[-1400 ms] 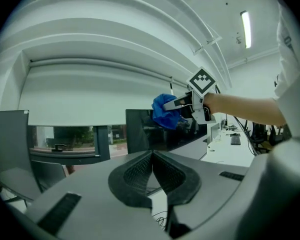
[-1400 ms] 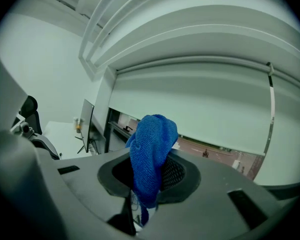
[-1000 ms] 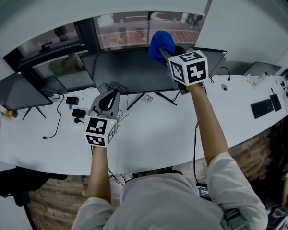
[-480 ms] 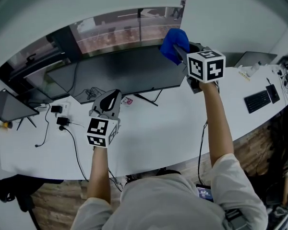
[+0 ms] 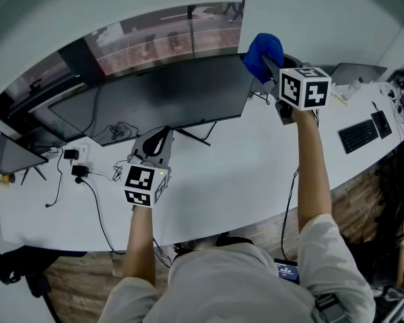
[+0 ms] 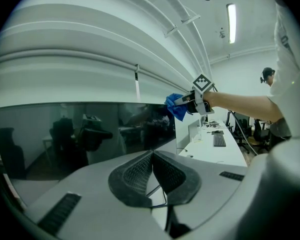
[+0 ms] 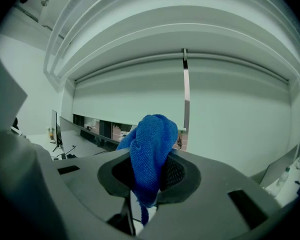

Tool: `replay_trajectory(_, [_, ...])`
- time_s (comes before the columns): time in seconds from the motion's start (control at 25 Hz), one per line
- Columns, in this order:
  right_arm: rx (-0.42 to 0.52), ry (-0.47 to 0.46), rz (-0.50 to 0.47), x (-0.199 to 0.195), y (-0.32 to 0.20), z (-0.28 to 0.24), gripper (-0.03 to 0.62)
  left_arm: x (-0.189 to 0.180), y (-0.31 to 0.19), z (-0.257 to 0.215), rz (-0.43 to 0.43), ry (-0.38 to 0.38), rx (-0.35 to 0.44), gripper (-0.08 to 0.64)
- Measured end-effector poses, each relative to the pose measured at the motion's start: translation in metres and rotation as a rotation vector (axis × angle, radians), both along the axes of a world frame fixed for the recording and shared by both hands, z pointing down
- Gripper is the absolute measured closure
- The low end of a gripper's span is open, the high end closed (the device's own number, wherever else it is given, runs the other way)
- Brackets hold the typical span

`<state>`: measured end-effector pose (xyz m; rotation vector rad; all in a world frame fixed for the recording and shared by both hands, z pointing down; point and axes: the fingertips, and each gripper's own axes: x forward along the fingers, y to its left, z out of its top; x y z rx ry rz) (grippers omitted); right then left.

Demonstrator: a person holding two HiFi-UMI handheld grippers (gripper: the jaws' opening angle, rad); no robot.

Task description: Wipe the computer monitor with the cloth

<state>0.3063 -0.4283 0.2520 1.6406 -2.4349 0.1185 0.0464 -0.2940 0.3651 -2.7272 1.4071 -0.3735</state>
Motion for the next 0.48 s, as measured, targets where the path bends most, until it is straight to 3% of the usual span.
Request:
replay_trajectory(0.32, [0.014, -0.064, 0.067, 0.025, -0.002, 0.017, 0.503, 0.000, 0.003, 0.016, -0.001, -0.025, -0.041, 0.541])
replay_trajectory(0.48, [-0.012, -0.037, 0.085, 0.033, -0.002, 0.040, 0.503, -0.002, 0.006, 0.027, 0.005, -0.044, -0.063, 0.541])
